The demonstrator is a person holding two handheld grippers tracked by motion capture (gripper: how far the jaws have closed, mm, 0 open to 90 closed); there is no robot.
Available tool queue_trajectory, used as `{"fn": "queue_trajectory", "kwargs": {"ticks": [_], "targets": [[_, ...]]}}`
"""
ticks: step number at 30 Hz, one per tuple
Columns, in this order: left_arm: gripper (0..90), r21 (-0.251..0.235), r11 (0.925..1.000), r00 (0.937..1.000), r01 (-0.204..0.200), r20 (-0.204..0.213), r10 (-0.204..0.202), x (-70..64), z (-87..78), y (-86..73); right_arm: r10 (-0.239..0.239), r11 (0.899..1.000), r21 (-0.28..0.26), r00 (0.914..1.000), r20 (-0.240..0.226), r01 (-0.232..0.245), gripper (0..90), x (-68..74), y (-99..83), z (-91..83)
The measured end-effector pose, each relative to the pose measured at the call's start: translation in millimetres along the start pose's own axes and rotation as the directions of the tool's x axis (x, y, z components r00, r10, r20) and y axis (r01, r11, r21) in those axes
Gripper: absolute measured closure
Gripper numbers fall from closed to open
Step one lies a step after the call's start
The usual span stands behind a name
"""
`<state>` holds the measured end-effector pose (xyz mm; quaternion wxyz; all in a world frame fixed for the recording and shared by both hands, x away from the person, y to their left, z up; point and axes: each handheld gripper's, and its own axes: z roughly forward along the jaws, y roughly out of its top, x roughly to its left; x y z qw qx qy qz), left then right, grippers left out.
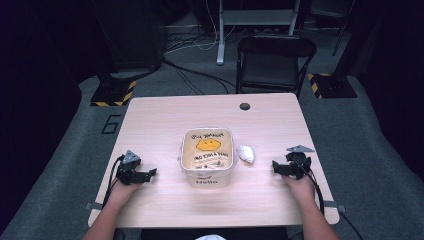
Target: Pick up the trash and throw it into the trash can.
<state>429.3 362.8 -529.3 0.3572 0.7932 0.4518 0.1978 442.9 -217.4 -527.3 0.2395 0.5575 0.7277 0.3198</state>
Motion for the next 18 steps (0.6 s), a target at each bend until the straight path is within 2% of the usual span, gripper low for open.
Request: {"fn": "queue_trajectory", "kwargs": {"ticks": [8, 14, 18], "targets": [[15.6, -0.001, 1.0000, 1.0000, 0.002, 0.000, -0.002, -0.1, 0.1, 0.0, -0.007, 0.999, 0.033, 0.9998, -0.016, 0.008, 16.9, 1.0, 1.5, -5.7], [15.6, -0.001, 1.0000, 1.0000, 0.001, -0.001, -0.001, -0.1, 0.0, -0.1, -0.009, 0.999, 0.033, 0.9998, -0.017, 0.010, 18.8, 0.4, 1.6, -6.3], [15.6, -0.001, 1.0000, 1.0000, 0.001, 0.000, -0.001, 0.0, 0.0, -0.1, -0.011, 1.000, 0.028, 0.9998, -0.018, 0.012, 23.7, 0.5, 1.8, -7.1]]}}
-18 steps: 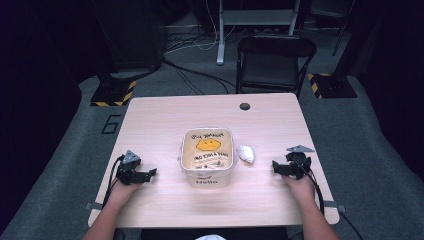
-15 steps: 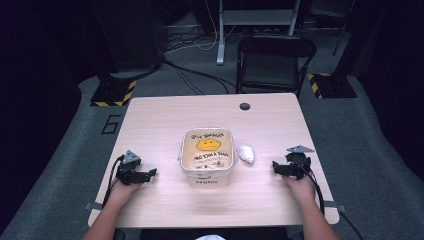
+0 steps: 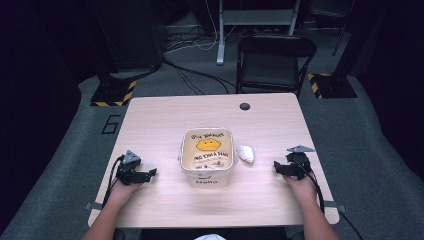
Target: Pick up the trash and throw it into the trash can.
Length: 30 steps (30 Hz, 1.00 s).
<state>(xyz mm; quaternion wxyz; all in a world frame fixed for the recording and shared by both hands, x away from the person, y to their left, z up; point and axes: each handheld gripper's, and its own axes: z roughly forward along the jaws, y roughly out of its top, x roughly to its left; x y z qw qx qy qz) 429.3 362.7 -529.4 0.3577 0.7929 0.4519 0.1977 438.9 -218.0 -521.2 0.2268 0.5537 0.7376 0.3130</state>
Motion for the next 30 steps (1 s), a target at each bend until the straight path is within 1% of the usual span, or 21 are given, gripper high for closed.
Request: {"fn": "queue_trajectory", "kwargs": {"ticks": [2, 4, 5, 7, 9, 11, 13, 15, 16, 17, 18, 19, 20, 22, 23, 24, 25, 27, 28, 29, 30], "targets": [[15.5, 0.000, 1.0000, 1.0000, 0.000, 0.000, 0.000, 0.0, 0.0, 0.0, 0.005, 1.000, -0.006, 1.0000, 0.004, -0.005, 24.0, 0.5, 0.2, 0.5], [15.5, 0.001, 1.0000, 1.0000, -0.002, 0.000, 0.002, 0.1, -0.1, 0.0, -0.004, 1.000, -0.001, 1.0000, -0.001, 0.004, 24.9, 0.0, 0.1, -0.2], [15.6, 0.001, 1.0000, 1.0000, -0.001, 0.000, 0.001, 0.1, 0.0, 0.0, 0.001, 1.000, 0.007, 1.0000, 0.002, -0.001, 28.7, 0.8, 0.7, -1.7], [15.6, 0.001, 1.0000, 1.0000, -0.002, 0.000, 0.002, 0.2, -0.1, 0.0, 0.005, 1.000, 0.012, 1.0000, 0.002, -0.005, 30.3, 1.3, 1.2, -2.2], [15.6, 0.001, 1.0000, 1.0000, -0.002, 0.000, 0.002, 0.2, 0.0, 0.0, -0.026, 0.999, 0.029, 0.9994, 0.023, 0.025, 31.2, 4.3, 2.6, -4.8], [15.5, 0.001, 1.0000, 1.0000, -0.002, 0.000, 0.002, 0.2, 0.0, 0.0, -0.054, 0.998, 0.025, 0.9975, 0.045, 0.053, 31.4, 7.5, 4.3, -6.9], [15.6, 0.000, 1.0000, 1.0000, -0.001, 0.000, 0.001, 0.1, 0.0, 0.0, -0.061, 0.998, 0.005, 0.9979, 0.021, 0.061, 32.7, 10.5, 7.1, -12.9], [15.6, 0.000, 1.0000, 1.0000, -0.001, 0.000, 0.001, 0.0, 0.0, 0.0, -0.063, 0.998, -0.001, 0.9979, 0.018, 0.063, 33.2, 12.1, 8.6, -15.8], [15.6, 0.000, 1.0000, 1.0000, -0.001, 0.000, 0.001, 0.1, 0.0, 0.0, -0.072, 0.997, -0.024, 0.9973, 0.011, 0.072, 35.6, 15.5, 11.2, -20.8], [15.6, 0.000, 1.0000, 1.0000, -0.001, 0.000, 0.001, 0.1, 0.0, 0.0, -0.072, 0.997, -0.024, 0.9973, 0.011, 0.072, 35.6, 15.5, 11.2, -20.8], [15.6, 0.000, 1.0000, 1.0000, -0.001, 0.000, 0.001, 0.1, 0.0, 0.0, -0.085, 0.996, -0.041, 0.9963, -0.010, 0.085, 40.2, 18.9, 13.4, -25.3], [15.6, 0.000, 1.0000, 1.0000, -0.001, 0.000, 0.001, 0.1, 0.0, 0.0, -0.098, 0.994, -0.046, 0.9951, -0.013, 0.098, 40.2, 21.0, 14.2, -27.0], [15.6, 0.000, 1.0000, 1.0000, -0.001, 0.000, 0.001, 0.0, 0.0, 0.0, -0.098, 0.994, -0.046, 0.9951, -0.013, 0.098, 40.2, 21.0, 14.2, -27.0], [15.5, 0.000, 1.0000, 1.0000, -0.001, 0.000, 0.001, 0.1, 0.0, 0.0, -0.111, 0.993, -0.053, 0.9937, -0.015, 0.110, 40.8, 26.5, 15.7, -29.5], [15.5, 0.000, 1.0000, 1.0000, -0.001, 0.000, 0.001, 0.1, 0.0, 0.0, -0.121, 0.991, -0.057, 0.9921, -0.033, 0.119, 42.0, 30.5, 16.9, -31.6], [15.5, 0.000, 1.0000, 1.0000, -0.001, 0.000, 0.001, 0.1, 0.0, 0.0, -0.121, 0.991, -0.057, 0.9921, -0.033, 0.119, 42.0, 30.5, 16.9, -31.6], [15.6, 0.000, 1.0000, 1.0000, 0.000, 0.000, 0.000, 0.0, 0.0, 0.0, -0.134, 0.990, -0.056, 0.9903, -0.038, 0.131, 42.2, 31.6, 17.4, -32.9], [15.6, 0.000, 1.0000, 1.0000, -0.001, 0.000, 0.001, 0.0, 0.0, 0.0, -0.148, 0.986, -0.080, 0.9876, -0.054, 0.143, 42.7, 36.5, 19.5, -35.8], [15.6, 0.000, 1.0000, 1.0000, 0.000, 0.000, 0.000, 0.0, 0.0, 0.0, -0.148, 0.986, -0.080, 0.9876, -0.054, 0.143, 42.7, 36.5, 19.5, -35.8], [15.5, 0.000, 1.0000, 1.0000, -0.001, 0.000, 0.001, 0.0, 0.0, 0.0, -0.154, 0.985, -0.092, 0.9854, -0.072, 0.147, 44.3, 39.2, 20.6, -37.8], [15.5, 0.000, 1.0000, 1.0000, 0.000, 0.000, 0.000, 0.0, 0.0, 0.0, -0.154, 0.985, -0.092, 0.9854, -0.072, 0.147, 44.3, 39.2, 20.6, -37.8]]}}
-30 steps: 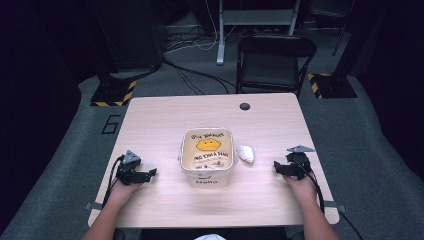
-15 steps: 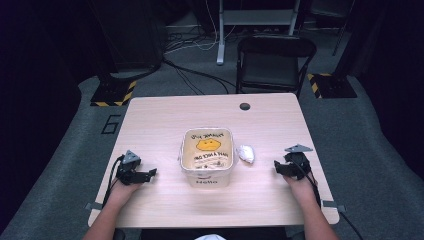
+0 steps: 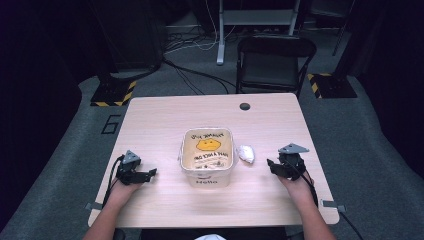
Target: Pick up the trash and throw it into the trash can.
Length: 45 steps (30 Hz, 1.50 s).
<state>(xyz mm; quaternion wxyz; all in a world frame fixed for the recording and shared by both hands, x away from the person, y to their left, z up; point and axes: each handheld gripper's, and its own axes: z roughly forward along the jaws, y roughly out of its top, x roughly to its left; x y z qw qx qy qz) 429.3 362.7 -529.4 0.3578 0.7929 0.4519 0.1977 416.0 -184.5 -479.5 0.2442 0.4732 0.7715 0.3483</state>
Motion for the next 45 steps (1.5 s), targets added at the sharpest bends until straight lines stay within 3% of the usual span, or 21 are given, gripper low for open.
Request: {"fn": "queue_trajectory", "kwargs": {"ticks": [7, 13, 22, 26, 35, 38, 45], "targets": [[15.5, 0.001, 1.0000, 1.0000, -0.001, 0.000, 0.001, 0.0, -0.1, 0.0, -0.013, 0.999, -0.035, 0.9980, -0.061, 0.011, 45.9, 10.7, 10.0, -7.1], [15.5, 0.001, 1.0000, 1.0000, -0.002, 0.000, 0.002, 0.1, -0.1, 0.0, -0.010, 1.000, -0.011, 0.9931, -0.117, 0.009, 47.2, 14.8, 21.7, -9.6], [15.5, 0.001, 1.0000, 1.0000, -0.001, 0.000, 0.001, 0.0, -0.1, 0.0, -0.016, 0.999, -0.049, 0.9910, -0.133, 0.010, 47.0, 17.3, 55.2, -21.9], [15.6, 0.000, 1.0000, 1.0000, -0.001, -0.001, 0.001, 0.0, 0.0, 0.0, -0.022, 0.999, -0.052, 0.9905, -0.136, 0.015, 47.4, 17.8, 61.6, -21.9], [15.5, 0.001, 1.0000, 1.0000, -0.001, 0.000, 0.001, 0.1, 0.0, 0.0, -0.018, 0.999, -0.044, 0.9873, -0.158, 0.011, 47.8, 17.0, 74.2, -5.5], [15.6, 0.001, 1.0000, 1.0000, -0.001, 0.000, 0.001, 0.1, 0.0, 0.1, -0.012, 0.999, -0.032, 0.9892, -0.146, 0.008, 46.5, 15.9, 75.3, 3.3], [15.6, 0.001, 1.0000, 1.0000, 0.001, -0.001, -0.001, 0.0, 0.0, 0.1, 0.038, 0.999, -0.024, 0.9857, -0.164, -0.042, 45.6, 16.8, 71.2, 26.7]]}}
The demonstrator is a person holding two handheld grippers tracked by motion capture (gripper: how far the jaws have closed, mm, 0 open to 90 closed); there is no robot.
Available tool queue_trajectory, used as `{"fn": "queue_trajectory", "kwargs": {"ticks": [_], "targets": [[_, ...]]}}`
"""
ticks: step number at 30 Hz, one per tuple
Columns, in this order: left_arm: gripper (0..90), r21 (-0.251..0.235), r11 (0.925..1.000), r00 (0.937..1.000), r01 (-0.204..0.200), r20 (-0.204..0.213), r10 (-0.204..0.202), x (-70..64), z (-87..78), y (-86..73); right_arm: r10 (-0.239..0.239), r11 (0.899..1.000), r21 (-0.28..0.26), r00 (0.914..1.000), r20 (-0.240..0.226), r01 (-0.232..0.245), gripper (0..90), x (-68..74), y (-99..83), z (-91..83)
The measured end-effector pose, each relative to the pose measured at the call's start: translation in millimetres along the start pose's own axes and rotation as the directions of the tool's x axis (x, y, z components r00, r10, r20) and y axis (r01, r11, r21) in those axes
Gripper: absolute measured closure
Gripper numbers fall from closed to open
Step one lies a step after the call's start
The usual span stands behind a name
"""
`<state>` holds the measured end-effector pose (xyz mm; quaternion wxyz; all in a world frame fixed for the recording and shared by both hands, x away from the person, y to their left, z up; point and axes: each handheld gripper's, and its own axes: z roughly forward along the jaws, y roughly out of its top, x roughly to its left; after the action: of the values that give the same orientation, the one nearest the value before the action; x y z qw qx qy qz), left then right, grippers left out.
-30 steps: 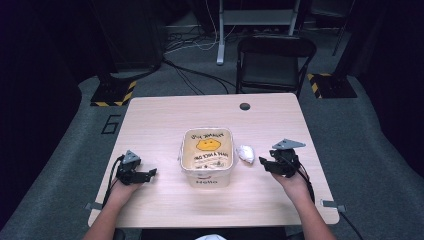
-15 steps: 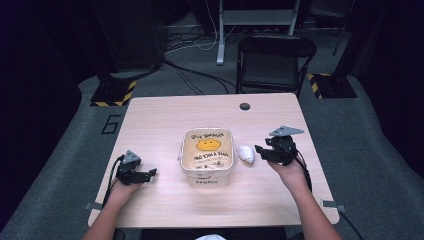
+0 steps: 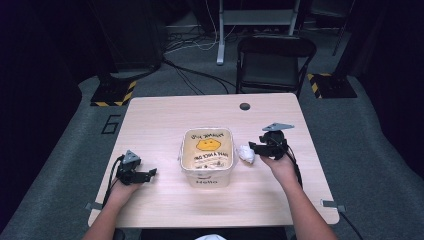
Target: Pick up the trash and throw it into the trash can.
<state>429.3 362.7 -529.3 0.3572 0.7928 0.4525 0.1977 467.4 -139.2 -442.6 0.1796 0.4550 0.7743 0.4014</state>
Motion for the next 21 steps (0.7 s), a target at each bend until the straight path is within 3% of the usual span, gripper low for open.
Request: {"fn": "queue_trajectory", "kwargs": {"ticks": [10, 16, 21], "targets": [[15.5, -0.001, 1.0000, 1.0000, 0.000, 0.001, 0.000, 0.0, 0.1, 0.0, -0.039, 0.999, 0.013, 0.9990, 0.022, 0.039, 45.4, 7.7, -1.5, 14.3], [15.5, 0.000, 1.0000, 1.0000, -0.001, 0.001, 0.001, 0.1, 0.0, 0.0, 0.009, 1.000, -0.012, 1.0000, 0.000, -0.009, 45.1, 6.9, -9.7, 22.0], [15.6, 0.000, 1.0000, 1.0000, 0.000, 0.000, 0.000, 0.0, 0.0, 0.0, 0.023, 1.000, 0.010, 0.9997, 0.011, -0.024, 44.2, 5.8, -15.9, 27.7]]}}
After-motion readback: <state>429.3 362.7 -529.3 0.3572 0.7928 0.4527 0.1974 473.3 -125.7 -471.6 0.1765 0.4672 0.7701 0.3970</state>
